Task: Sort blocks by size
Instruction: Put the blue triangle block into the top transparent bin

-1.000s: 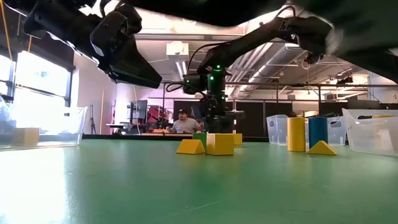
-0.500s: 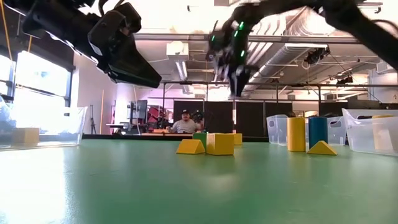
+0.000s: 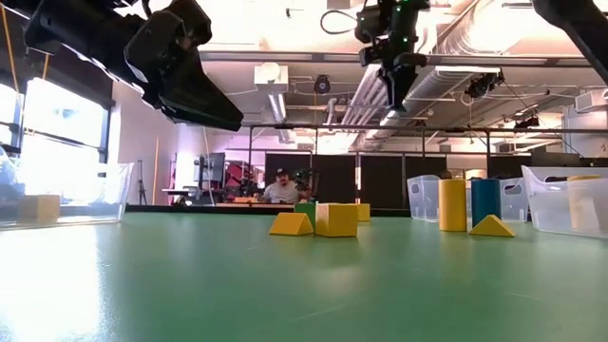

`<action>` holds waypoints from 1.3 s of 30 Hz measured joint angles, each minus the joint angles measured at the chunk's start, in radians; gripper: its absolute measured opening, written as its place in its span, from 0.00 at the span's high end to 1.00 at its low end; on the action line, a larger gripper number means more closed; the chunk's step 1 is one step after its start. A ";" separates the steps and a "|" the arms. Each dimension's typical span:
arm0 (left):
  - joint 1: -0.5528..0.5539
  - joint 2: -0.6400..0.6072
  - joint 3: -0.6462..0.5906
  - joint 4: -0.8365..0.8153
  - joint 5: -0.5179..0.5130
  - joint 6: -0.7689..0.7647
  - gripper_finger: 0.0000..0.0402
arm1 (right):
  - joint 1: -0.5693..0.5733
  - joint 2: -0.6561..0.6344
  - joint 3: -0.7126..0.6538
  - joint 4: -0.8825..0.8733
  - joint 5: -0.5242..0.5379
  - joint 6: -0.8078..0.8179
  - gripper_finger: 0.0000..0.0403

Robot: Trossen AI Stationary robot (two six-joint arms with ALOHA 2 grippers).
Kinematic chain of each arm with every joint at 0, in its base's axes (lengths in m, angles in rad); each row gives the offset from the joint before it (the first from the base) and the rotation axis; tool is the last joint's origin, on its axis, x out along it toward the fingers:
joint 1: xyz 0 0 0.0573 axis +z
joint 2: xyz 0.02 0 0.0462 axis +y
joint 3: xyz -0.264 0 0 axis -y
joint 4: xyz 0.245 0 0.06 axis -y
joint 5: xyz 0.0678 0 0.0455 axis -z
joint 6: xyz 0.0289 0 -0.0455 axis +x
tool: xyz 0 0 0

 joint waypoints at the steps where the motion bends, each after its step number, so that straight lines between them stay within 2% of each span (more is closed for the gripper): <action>1: 0.000 0.000 0.000 -0.001 0.000 0.000 0.57 | -0.006 0.000 0.000 0.000 -0.032 -0.001 0.69; 3: 0.000 0.000 0.000 -0.002 0.000 0.000 0.57 | -0.010 0.000 -0.017 0.005 -0.067 -0.007 0.69; 6: 0.000 0.000 0.000 -0.005 -0.001 0.000 0.57 | -0.017 0.000 -0.071 0.001 -0.047 -0.018 0.69; 11: -0.007 0.000 0.000 -0.005 -0.003 0.000 0.57 | -0.051 -0.035 -0.259 0.035 -0.046 -0.035 0.69; 20: -0.026 0.000 0.000 0.001 -0.037 0.000 0.57 | -0.108 -0.254 -0.733 0.397 -0.062 -0.077 0.69; 26: -0.024 0.000 0.000 0.002 -0.046 0.003 0.57 | -0.114 -0.309 -0.967 0.548 -0.066 -0.089 0.69; 31: -0.024 0.000 0.000 0.001 -0.046 0.009 0.57 | -0.112 -0.307 -1.080 0.703 -0.071 -0.105 0.69; 39: -0.024 0.000 0.000 0.002 -0.046 0.009 0.57 | -0.153 -0.306 -1.136 0.823 -0.067 -0.106 0.69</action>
